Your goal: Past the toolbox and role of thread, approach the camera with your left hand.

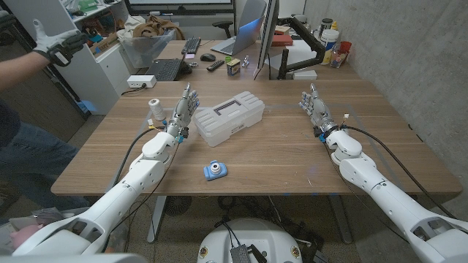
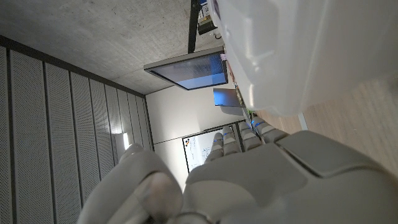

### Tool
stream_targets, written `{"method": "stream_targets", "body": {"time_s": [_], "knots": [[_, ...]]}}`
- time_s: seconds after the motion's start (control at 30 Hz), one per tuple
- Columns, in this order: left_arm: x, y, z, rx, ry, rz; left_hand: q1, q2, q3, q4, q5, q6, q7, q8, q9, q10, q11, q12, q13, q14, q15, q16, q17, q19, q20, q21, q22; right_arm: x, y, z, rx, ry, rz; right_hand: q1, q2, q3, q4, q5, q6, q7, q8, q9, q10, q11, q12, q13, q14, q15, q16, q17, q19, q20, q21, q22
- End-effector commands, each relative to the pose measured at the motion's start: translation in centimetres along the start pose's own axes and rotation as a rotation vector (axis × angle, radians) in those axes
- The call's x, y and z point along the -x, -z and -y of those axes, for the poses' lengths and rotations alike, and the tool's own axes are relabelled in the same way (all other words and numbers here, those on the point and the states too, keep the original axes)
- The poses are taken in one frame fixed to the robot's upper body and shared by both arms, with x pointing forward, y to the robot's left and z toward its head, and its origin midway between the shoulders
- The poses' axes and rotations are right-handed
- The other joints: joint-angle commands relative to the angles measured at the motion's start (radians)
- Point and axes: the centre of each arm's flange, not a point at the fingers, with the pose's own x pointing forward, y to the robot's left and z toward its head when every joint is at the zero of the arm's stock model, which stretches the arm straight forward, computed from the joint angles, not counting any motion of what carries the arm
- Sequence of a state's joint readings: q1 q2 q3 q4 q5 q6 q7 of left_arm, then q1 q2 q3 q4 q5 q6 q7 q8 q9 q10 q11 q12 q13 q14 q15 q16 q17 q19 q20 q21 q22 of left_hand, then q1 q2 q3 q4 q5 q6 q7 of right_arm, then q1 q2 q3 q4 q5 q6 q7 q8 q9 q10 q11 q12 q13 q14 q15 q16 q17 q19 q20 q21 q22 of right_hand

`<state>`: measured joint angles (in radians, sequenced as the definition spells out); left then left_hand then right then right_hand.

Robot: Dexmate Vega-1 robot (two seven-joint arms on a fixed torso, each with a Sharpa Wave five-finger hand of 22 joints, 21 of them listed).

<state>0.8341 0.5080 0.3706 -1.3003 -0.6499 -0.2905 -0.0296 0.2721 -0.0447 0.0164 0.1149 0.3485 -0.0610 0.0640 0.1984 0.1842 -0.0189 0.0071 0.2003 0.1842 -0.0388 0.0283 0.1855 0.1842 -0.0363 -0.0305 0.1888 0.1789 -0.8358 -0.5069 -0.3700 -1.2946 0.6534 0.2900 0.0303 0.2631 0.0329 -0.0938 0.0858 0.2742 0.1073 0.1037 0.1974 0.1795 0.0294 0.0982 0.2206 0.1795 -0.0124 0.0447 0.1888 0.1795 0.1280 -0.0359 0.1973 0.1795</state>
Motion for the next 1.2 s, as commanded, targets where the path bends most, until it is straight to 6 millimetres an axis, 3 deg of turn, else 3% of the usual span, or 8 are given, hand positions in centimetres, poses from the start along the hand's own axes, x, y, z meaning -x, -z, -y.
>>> {"method": "stream_targets", "body": {"time_s": [0.03,1.2], "knots": [[-0.1,0.0,0.0,-0.001,-0.008,-0.005,0.012,0.002,0.000,0.006,0.007,0.002,0.004,0.006,0.002,-0.004,0.000,0.006,0.004,-0.007,-0.001,0.005,0.001,-0.006,-0.008,0.006,0.002,-0.1,0.3,0.3,-0.013,0.007,-0.009,0.009,0.001,-0.006,-0.002,0.006,0.010,-0.001,0.005,0.005,0.006,0.007,0.004,0.002,0.006,0.010,0.006,0.004,0.011,-0.015,0.006,0.002],[1.1,-1.2,-0.1,-0.004,-0.019,0.027,0.026,0.025,0.003,0.002,0.010,0.025,0.001,0.011,0.003,0.008,0.003,0.009,0.005,0.006,0.003,0.008,0.001,-0.015,0.012,0.007,0.002,-0.4,0.2,0.6,-0.005,0.024,-0.013,0.011,0.007,-0.009,-0.004,0.007,0.026,-0.006,0.005,0.005,0.033,0.006,0.007,0.002,0.036,0.001,0.010,0.004,0.031,-0.017,0.010,0.002]]}}
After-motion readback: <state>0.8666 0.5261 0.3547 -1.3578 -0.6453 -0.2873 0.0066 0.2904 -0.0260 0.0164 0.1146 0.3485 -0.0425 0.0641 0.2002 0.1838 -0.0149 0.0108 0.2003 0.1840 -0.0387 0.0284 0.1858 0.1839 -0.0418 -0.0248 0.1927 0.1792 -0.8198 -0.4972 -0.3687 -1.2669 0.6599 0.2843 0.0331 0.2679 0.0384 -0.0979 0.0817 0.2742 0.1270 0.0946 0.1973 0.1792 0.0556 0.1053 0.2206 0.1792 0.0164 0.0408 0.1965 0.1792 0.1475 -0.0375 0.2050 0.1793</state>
